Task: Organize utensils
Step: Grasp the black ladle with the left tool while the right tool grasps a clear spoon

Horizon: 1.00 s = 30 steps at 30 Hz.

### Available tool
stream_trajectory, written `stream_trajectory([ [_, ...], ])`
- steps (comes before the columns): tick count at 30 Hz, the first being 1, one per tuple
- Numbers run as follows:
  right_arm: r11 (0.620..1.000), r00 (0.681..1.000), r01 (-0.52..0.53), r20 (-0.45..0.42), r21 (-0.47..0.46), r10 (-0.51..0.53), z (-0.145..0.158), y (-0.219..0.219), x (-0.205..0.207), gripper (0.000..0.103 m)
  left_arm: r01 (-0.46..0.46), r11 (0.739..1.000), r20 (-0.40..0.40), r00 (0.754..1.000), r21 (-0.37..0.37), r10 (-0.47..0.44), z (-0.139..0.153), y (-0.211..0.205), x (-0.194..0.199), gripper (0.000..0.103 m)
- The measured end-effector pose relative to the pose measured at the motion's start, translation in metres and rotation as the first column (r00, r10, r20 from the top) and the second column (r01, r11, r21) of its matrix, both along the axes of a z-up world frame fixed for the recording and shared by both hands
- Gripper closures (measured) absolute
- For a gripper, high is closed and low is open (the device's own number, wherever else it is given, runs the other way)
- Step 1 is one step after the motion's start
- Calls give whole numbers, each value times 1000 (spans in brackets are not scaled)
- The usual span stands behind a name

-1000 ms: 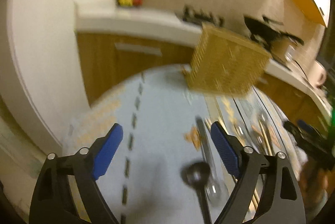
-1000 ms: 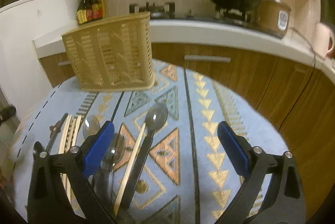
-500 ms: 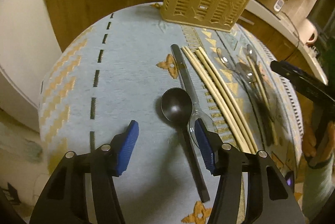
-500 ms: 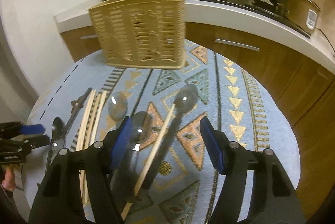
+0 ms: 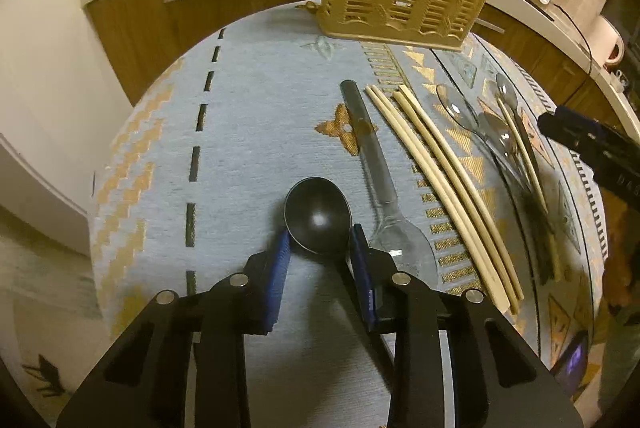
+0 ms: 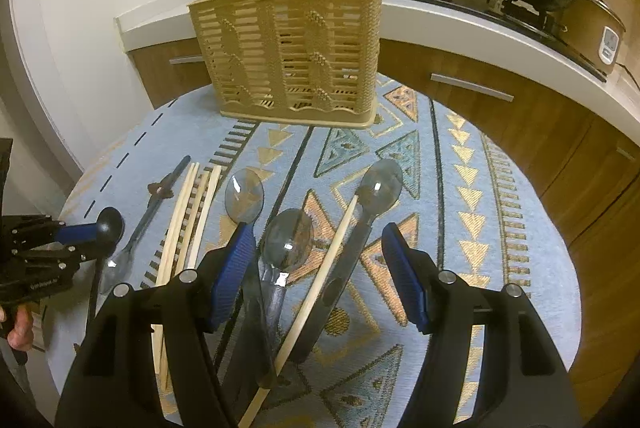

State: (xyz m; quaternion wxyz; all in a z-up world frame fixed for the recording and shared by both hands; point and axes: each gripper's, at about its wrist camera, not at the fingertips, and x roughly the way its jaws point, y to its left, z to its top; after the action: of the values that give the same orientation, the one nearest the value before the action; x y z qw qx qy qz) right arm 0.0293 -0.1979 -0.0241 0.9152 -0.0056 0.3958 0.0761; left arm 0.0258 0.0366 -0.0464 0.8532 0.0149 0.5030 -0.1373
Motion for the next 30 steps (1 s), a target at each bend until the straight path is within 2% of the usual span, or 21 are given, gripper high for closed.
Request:
stream_trajectory([
  [2, 1000, 1000, -11, -12, 5, 11, -1, 2, 2, 40, -4, 1000, 1, 1000, 17, 4, 0, -4, 1, 67],
  [4, 1000, 999, -23, -25, 18, 24, 0, 4, 6, 40, -15, 997, 13, 1000, 75, 14, -2, -11, 3, 47],
  [6, 998, 998, -45, -39, 32, 46, 4, 7, 11, 40, -22, 990, 28, 999, 137, 19, -6, -18, 6, 43],
  [11, 985, 980, -144, -122, 97, 155, 8, 19, 38, 40, -9, 990, 23, 1000, 144, 6, -4, -23, 14, 45],
  [14, 977, 960, -187, -192, 106, 205, 2, 30, 61, 40, 10, 992, 11, 1000, 123, -11, -2, -25, 17, 58],
  [15, 974, 951, -201, -217, 103, 219, -1, 34, 68, 40, 12, 992, 16, 1000, 128, -14, 0, -27, 17, 68],
  [17, 971, 938, -222, -252, 91, 238, -5, 42, 76, 40, 17, 991, 22, 1000, 136, -20, 1, -27, 18, 67],
  [20, 967, 921, -249, -296, 56, 254, -10, 53, 85, 41, 20, 994, 31, 999, 104, -23, 2, -22, 19, 68],
  [22, 966, 909, -255, -333, 34, 252, -16, 59, 91, 49, 17, 997, 44, 999, 70, -20, 3, -16, 19, 68],
  [27, 965, 894, -261, -378, 2, 242, -32, 71, 101, 56, 17, 1000, 65, 998, -24, -16, 11, -5, 21, 68],
  [29, 964, 897, -265, -374, -29, 235, -34, 78, 104, 60, 17, 999, 79, 997, -27, -15, 15, -4, 22, 68],
  [30, 963, 899, -265, -373, -48, 229, -35, 81, 105, 68, 18, 999, 89, 996, -28, -15, 17, -4, 22, 68],
])
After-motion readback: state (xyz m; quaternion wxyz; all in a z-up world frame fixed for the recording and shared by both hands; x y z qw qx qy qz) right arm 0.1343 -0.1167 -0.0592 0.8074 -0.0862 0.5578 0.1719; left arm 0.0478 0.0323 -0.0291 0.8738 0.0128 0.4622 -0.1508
